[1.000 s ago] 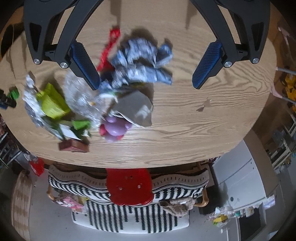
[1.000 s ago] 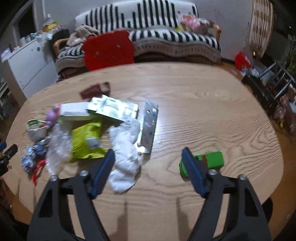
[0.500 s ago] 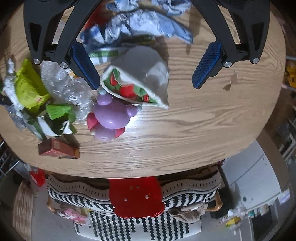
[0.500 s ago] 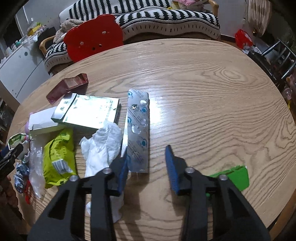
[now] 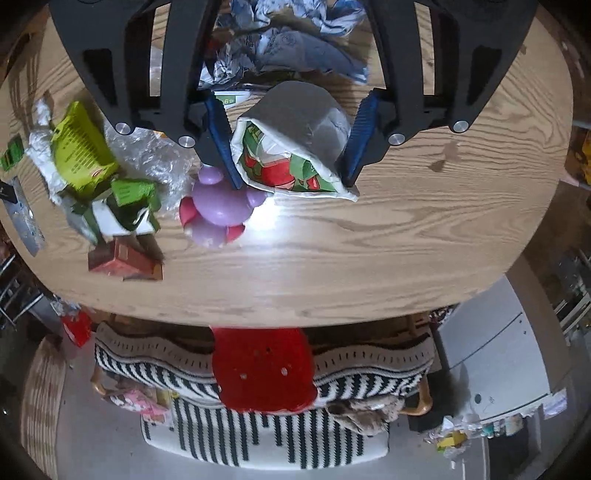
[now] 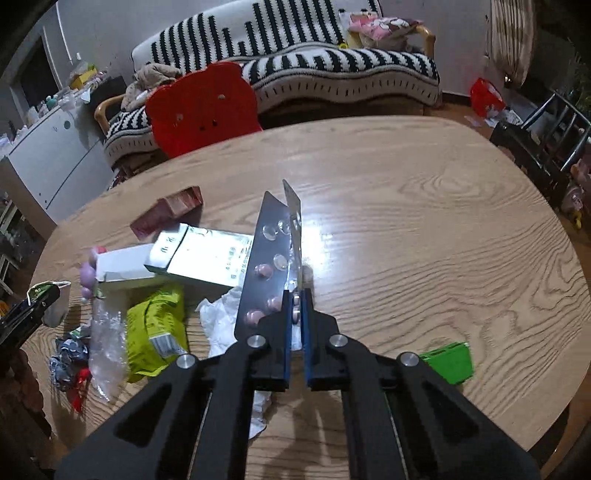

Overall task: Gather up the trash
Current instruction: 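Grasp the white paper cup with the left tool while the right tool grasps the silver blister pack, then carry the cup and blister pack to the black bin and release both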

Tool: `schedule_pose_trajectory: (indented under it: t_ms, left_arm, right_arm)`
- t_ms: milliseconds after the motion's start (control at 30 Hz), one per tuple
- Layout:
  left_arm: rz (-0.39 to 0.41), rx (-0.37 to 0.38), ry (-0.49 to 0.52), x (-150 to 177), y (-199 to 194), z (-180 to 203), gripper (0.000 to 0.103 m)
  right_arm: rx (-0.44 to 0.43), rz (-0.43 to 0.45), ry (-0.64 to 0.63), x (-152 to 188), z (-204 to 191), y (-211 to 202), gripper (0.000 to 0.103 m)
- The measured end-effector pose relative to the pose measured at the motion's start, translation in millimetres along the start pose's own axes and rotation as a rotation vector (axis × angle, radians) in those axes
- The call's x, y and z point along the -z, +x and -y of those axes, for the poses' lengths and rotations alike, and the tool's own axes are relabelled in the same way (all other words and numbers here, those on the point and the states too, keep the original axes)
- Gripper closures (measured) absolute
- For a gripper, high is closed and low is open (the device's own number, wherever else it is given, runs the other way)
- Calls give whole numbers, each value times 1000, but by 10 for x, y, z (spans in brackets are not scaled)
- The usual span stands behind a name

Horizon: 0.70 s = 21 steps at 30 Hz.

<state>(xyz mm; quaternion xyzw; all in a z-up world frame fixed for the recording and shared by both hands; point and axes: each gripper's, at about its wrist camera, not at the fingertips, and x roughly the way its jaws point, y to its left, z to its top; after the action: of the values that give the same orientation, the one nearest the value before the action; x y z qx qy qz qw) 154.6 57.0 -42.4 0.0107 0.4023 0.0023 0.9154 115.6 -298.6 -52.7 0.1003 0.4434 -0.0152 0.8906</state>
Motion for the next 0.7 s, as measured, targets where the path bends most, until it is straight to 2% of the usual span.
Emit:
schedule_pose_trajectory:
  t_ms: [200, 367, 567, 700]
  left_arm:
    - [14, -2, -3, -12, -147, 28, 49]
    - [27, 23, 8, -33, -265, 172, 49]
    - [62, 86, 71, -43, -482, 706, 49]
    - [83, 195, 108, -37, -687, 1271, 49]
  right_arm:
    - [6, 16, 13, 34, 81, -112, 97]
    - [16, 64, 22, 72, 245, -411, 97]
    - [54, 135, 68, 231, 727, -933, 97]
    - [103, 162, 107, 426, 1144, -1281, 97]
